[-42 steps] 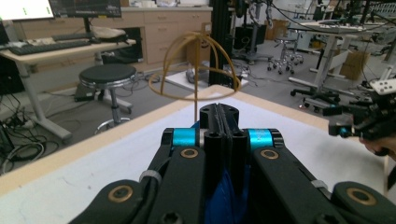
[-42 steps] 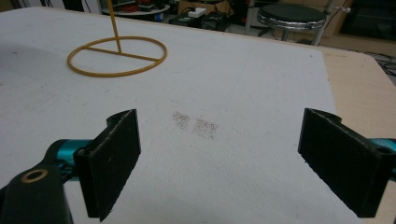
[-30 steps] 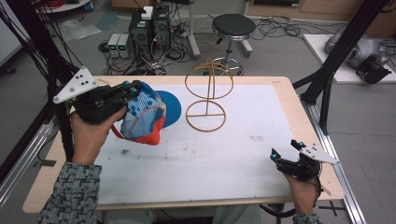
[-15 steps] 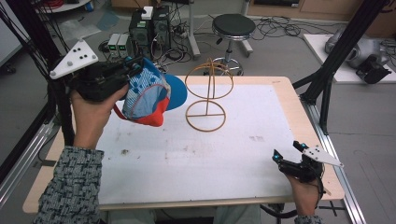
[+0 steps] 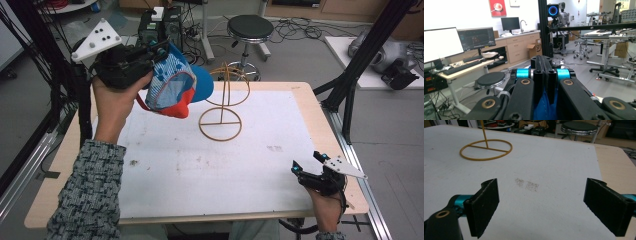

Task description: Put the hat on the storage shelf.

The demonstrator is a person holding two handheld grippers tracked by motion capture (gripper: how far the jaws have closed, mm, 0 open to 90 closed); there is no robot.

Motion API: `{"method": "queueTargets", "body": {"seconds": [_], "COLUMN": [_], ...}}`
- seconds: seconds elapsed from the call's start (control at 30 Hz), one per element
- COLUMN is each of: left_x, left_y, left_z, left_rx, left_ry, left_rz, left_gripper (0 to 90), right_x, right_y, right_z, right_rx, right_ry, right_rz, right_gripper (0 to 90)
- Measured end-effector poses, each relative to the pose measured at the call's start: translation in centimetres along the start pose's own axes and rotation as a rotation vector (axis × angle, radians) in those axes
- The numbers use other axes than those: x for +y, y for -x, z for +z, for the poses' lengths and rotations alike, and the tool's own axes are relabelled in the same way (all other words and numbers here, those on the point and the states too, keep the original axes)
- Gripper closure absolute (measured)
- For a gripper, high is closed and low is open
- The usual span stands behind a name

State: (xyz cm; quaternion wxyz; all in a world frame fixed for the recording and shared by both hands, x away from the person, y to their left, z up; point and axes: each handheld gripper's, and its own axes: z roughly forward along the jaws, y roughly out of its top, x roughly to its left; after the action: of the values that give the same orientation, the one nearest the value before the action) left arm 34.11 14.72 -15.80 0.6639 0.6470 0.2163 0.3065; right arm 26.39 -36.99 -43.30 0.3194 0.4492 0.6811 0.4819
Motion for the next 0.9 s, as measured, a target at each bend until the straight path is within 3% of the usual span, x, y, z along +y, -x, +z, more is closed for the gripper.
{"method": "queueTargets", "body": {"seconds": [0.57, 0.9], "left_x": [-0.2, -1.5], "left_y": [0.4, 0.2], "left_z": [5.1, 7.5], "left_rx": [-0.052, -0.073], "left_ry": [0.015, -0.018], "left_rz": [-0.003, -0.017], "left_gripper": [88.8, 88.8], "right_x": [-0.4, -0.6], "right_y": [0.5, 0.8], "right_z": [-1.0, -1.4], "right_rx": [-0.016, -0.025], "right_ry": [0.003, 0.006], "right_rz": [0.014, 0.017], "right_gripper": [12.3, 12.3]}}
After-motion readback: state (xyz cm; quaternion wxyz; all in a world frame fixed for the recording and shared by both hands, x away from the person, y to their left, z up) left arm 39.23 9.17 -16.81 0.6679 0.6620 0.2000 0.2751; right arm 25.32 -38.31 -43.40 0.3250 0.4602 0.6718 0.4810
